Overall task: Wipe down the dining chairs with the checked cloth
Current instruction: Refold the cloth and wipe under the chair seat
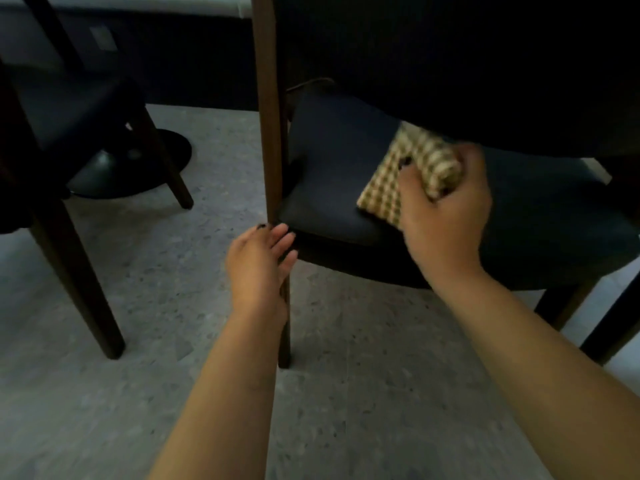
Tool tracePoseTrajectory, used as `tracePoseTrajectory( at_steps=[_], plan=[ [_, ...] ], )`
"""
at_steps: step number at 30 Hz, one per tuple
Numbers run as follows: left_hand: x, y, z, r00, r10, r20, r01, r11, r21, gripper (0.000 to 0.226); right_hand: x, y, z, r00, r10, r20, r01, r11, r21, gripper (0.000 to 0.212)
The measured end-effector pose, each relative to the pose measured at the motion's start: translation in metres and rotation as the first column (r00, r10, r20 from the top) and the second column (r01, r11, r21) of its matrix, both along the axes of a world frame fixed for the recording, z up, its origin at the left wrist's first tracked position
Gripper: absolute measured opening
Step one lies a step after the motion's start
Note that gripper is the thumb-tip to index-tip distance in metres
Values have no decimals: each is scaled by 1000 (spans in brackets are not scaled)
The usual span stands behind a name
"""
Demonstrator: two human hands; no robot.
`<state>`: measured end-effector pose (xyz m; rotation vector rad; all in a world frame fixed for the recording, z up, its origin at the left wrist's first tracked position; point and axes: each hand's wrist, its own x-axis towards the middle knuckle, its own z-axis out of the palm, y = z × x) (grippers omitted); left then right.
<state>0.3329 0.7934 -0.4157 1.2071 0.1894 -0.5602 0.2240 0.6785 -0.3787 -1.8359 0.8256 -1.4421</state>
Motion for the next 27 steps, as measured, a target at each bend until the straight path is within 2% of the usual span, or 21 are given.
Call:
tracePoseTrajectory(
  at_steps=[1,3,5,7,10,12,13,14,16,17,18,19,21,22,23,24,25,26,27],
  plan=[
    [3,2,-3,996,35,-78,-35,999,-5,23,15,0,-4,998,34,-48,-40,991,-128,23],
    [7,4,-12,979,65,-191,-58,998,39,32,45,1,-16,936,131,-326,-216,947,-238,34],
    [8,5,-16,961,25,-275,-8,998,63,38,68,2,-29,753,130,-645,-418,852,-315,49],
    [7,3,-17,943,-55,-329,71,997,38,41,79,4,-32,617,79,-783,-506,802,-317,54],
    [2,0,-18,933,-174,-315,176,984,-22,43,75,2,-35,455,-41,-889,-624,697,-352,54],
    [-1,-3,-19,933,-235,-271,229,972,-55,40,61,-2,-41,410,-31,-912,-700,630,-336,59],
    [-1,-4,-19,935,-247,-254,239,969,-64,39,53,-7,-43,401,-36,-915,-733,586,-345,57],
    [-1,-4,-19,937,-253,-242,245,967,-65,39,44,-10,-43,356,-66,-932,-768,547,-332,53],
    [-2,-4,-21,937,-263,-231,255,965,-64,40,20,-20,-41,359,-129,-924,-805,459,-377,47],
    [-3,-4,-21,934,-272,-230,265,962,-63,41,7,-27,-41,405,-124,-906,-800,432,-416,46],
    [-4,-4,-21,931,-284,-230,278,959,-58,44,-4,-32,-39,465,-84,-881,-769,454,-450,45],
    [-4,-4,-22,930,-296,-219,292,955,-48,46,-10,-33,-31,525,-3,-851,-709,552,-439,45],
    [-5,-7,-25,936,-318,-153,324,946,12,43,1,-29,-15,672,133,-728,-471,836,-282,48],
    [-8,-10,-28,939,-328,-105,336,940,67,42,16,-25,-11,727,138,-673,-365,908,-208,52],
    [-10,-15,-33,943,-332,-40,334,932,142,42,34,-20,-9,737,144,-660,-337,925,-174,53],
    [-12,-18,-36,941,-334,48,314,919,236,45,51,-13,-9,711,165,-684,-373,913,-167,50],
    [-14,-21,-40,929,-338,149,272,900,341,52,66,-5,-11,624,181,-760,-446,881,-157,48],
    [-15,-23,-46,901,-355,250,226,874,429,63,75,0,-16,498,157,-853,-522,840,-150,47],
    [-17,-24,-50,864,-380,331,187,851,490,73,78,3,-20,397,79,-914,-556,813,-171,48]
  ],
)
